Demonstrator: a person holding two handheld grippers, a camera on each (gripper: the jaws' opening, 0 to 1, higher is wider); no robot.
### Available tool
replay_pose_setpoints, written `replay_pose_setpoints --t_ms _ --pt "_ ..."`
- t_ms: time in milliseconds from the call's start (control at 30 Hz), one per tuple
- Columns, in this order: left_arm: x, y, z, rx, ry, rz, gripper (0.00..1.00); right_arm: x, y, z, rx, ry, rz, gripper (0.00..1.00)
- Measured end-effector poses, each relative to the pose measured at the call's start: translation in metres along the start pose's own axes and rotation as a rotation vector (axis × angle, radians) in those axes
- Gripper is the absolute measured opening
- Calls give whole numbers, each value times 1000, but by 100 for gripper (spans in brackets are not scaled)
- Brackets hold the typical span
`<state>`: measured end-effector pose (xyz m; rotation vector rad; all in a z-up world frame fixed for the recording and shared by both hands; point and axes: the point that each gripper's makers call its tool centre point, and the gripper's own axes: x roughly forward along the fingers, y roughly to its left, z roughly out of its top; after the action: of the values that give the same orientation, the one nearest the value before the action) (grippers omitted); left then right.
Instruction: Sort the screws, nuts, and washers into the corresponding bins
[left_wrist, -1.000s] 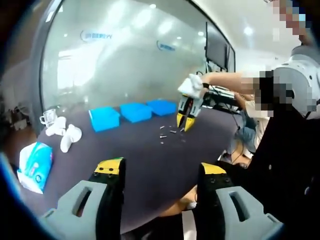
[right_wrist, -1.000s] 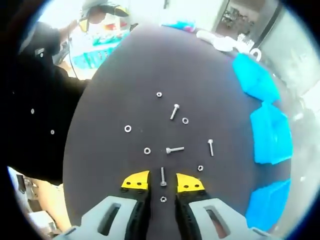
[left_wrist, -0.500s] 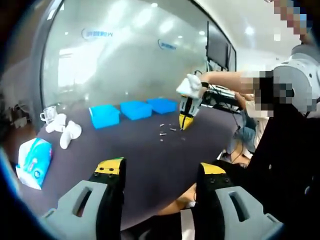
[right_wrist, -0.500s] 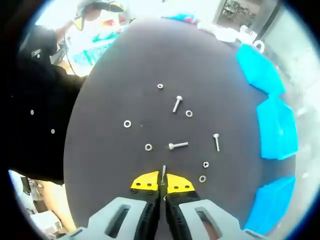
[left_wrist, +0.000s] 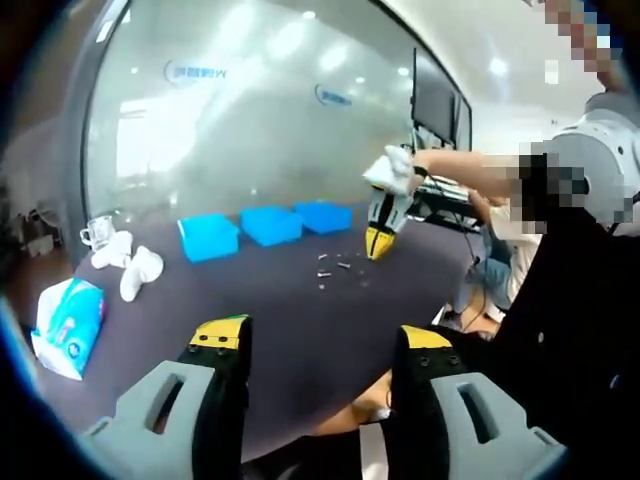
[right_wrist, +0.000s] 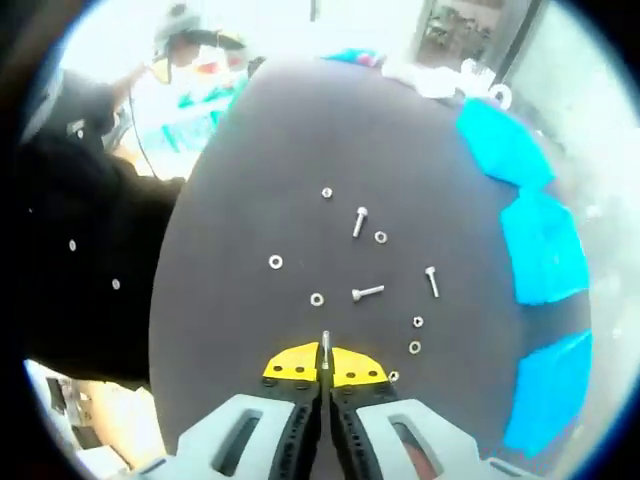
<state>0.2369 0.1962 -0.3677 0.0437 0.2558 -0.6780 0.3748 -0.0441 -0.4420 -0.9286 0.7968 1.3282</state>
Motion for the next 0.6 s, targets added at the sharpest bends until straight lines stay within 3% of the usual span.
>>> replay_pose_setpoints --t_ms 300,600 --pt "0 1 6 -7 -38 5 56 -47 -10 11 173 -276 -162 0" --pt "3 2 10 -3 -54 3 56 -83 -18 0 315 -508 -401 0"
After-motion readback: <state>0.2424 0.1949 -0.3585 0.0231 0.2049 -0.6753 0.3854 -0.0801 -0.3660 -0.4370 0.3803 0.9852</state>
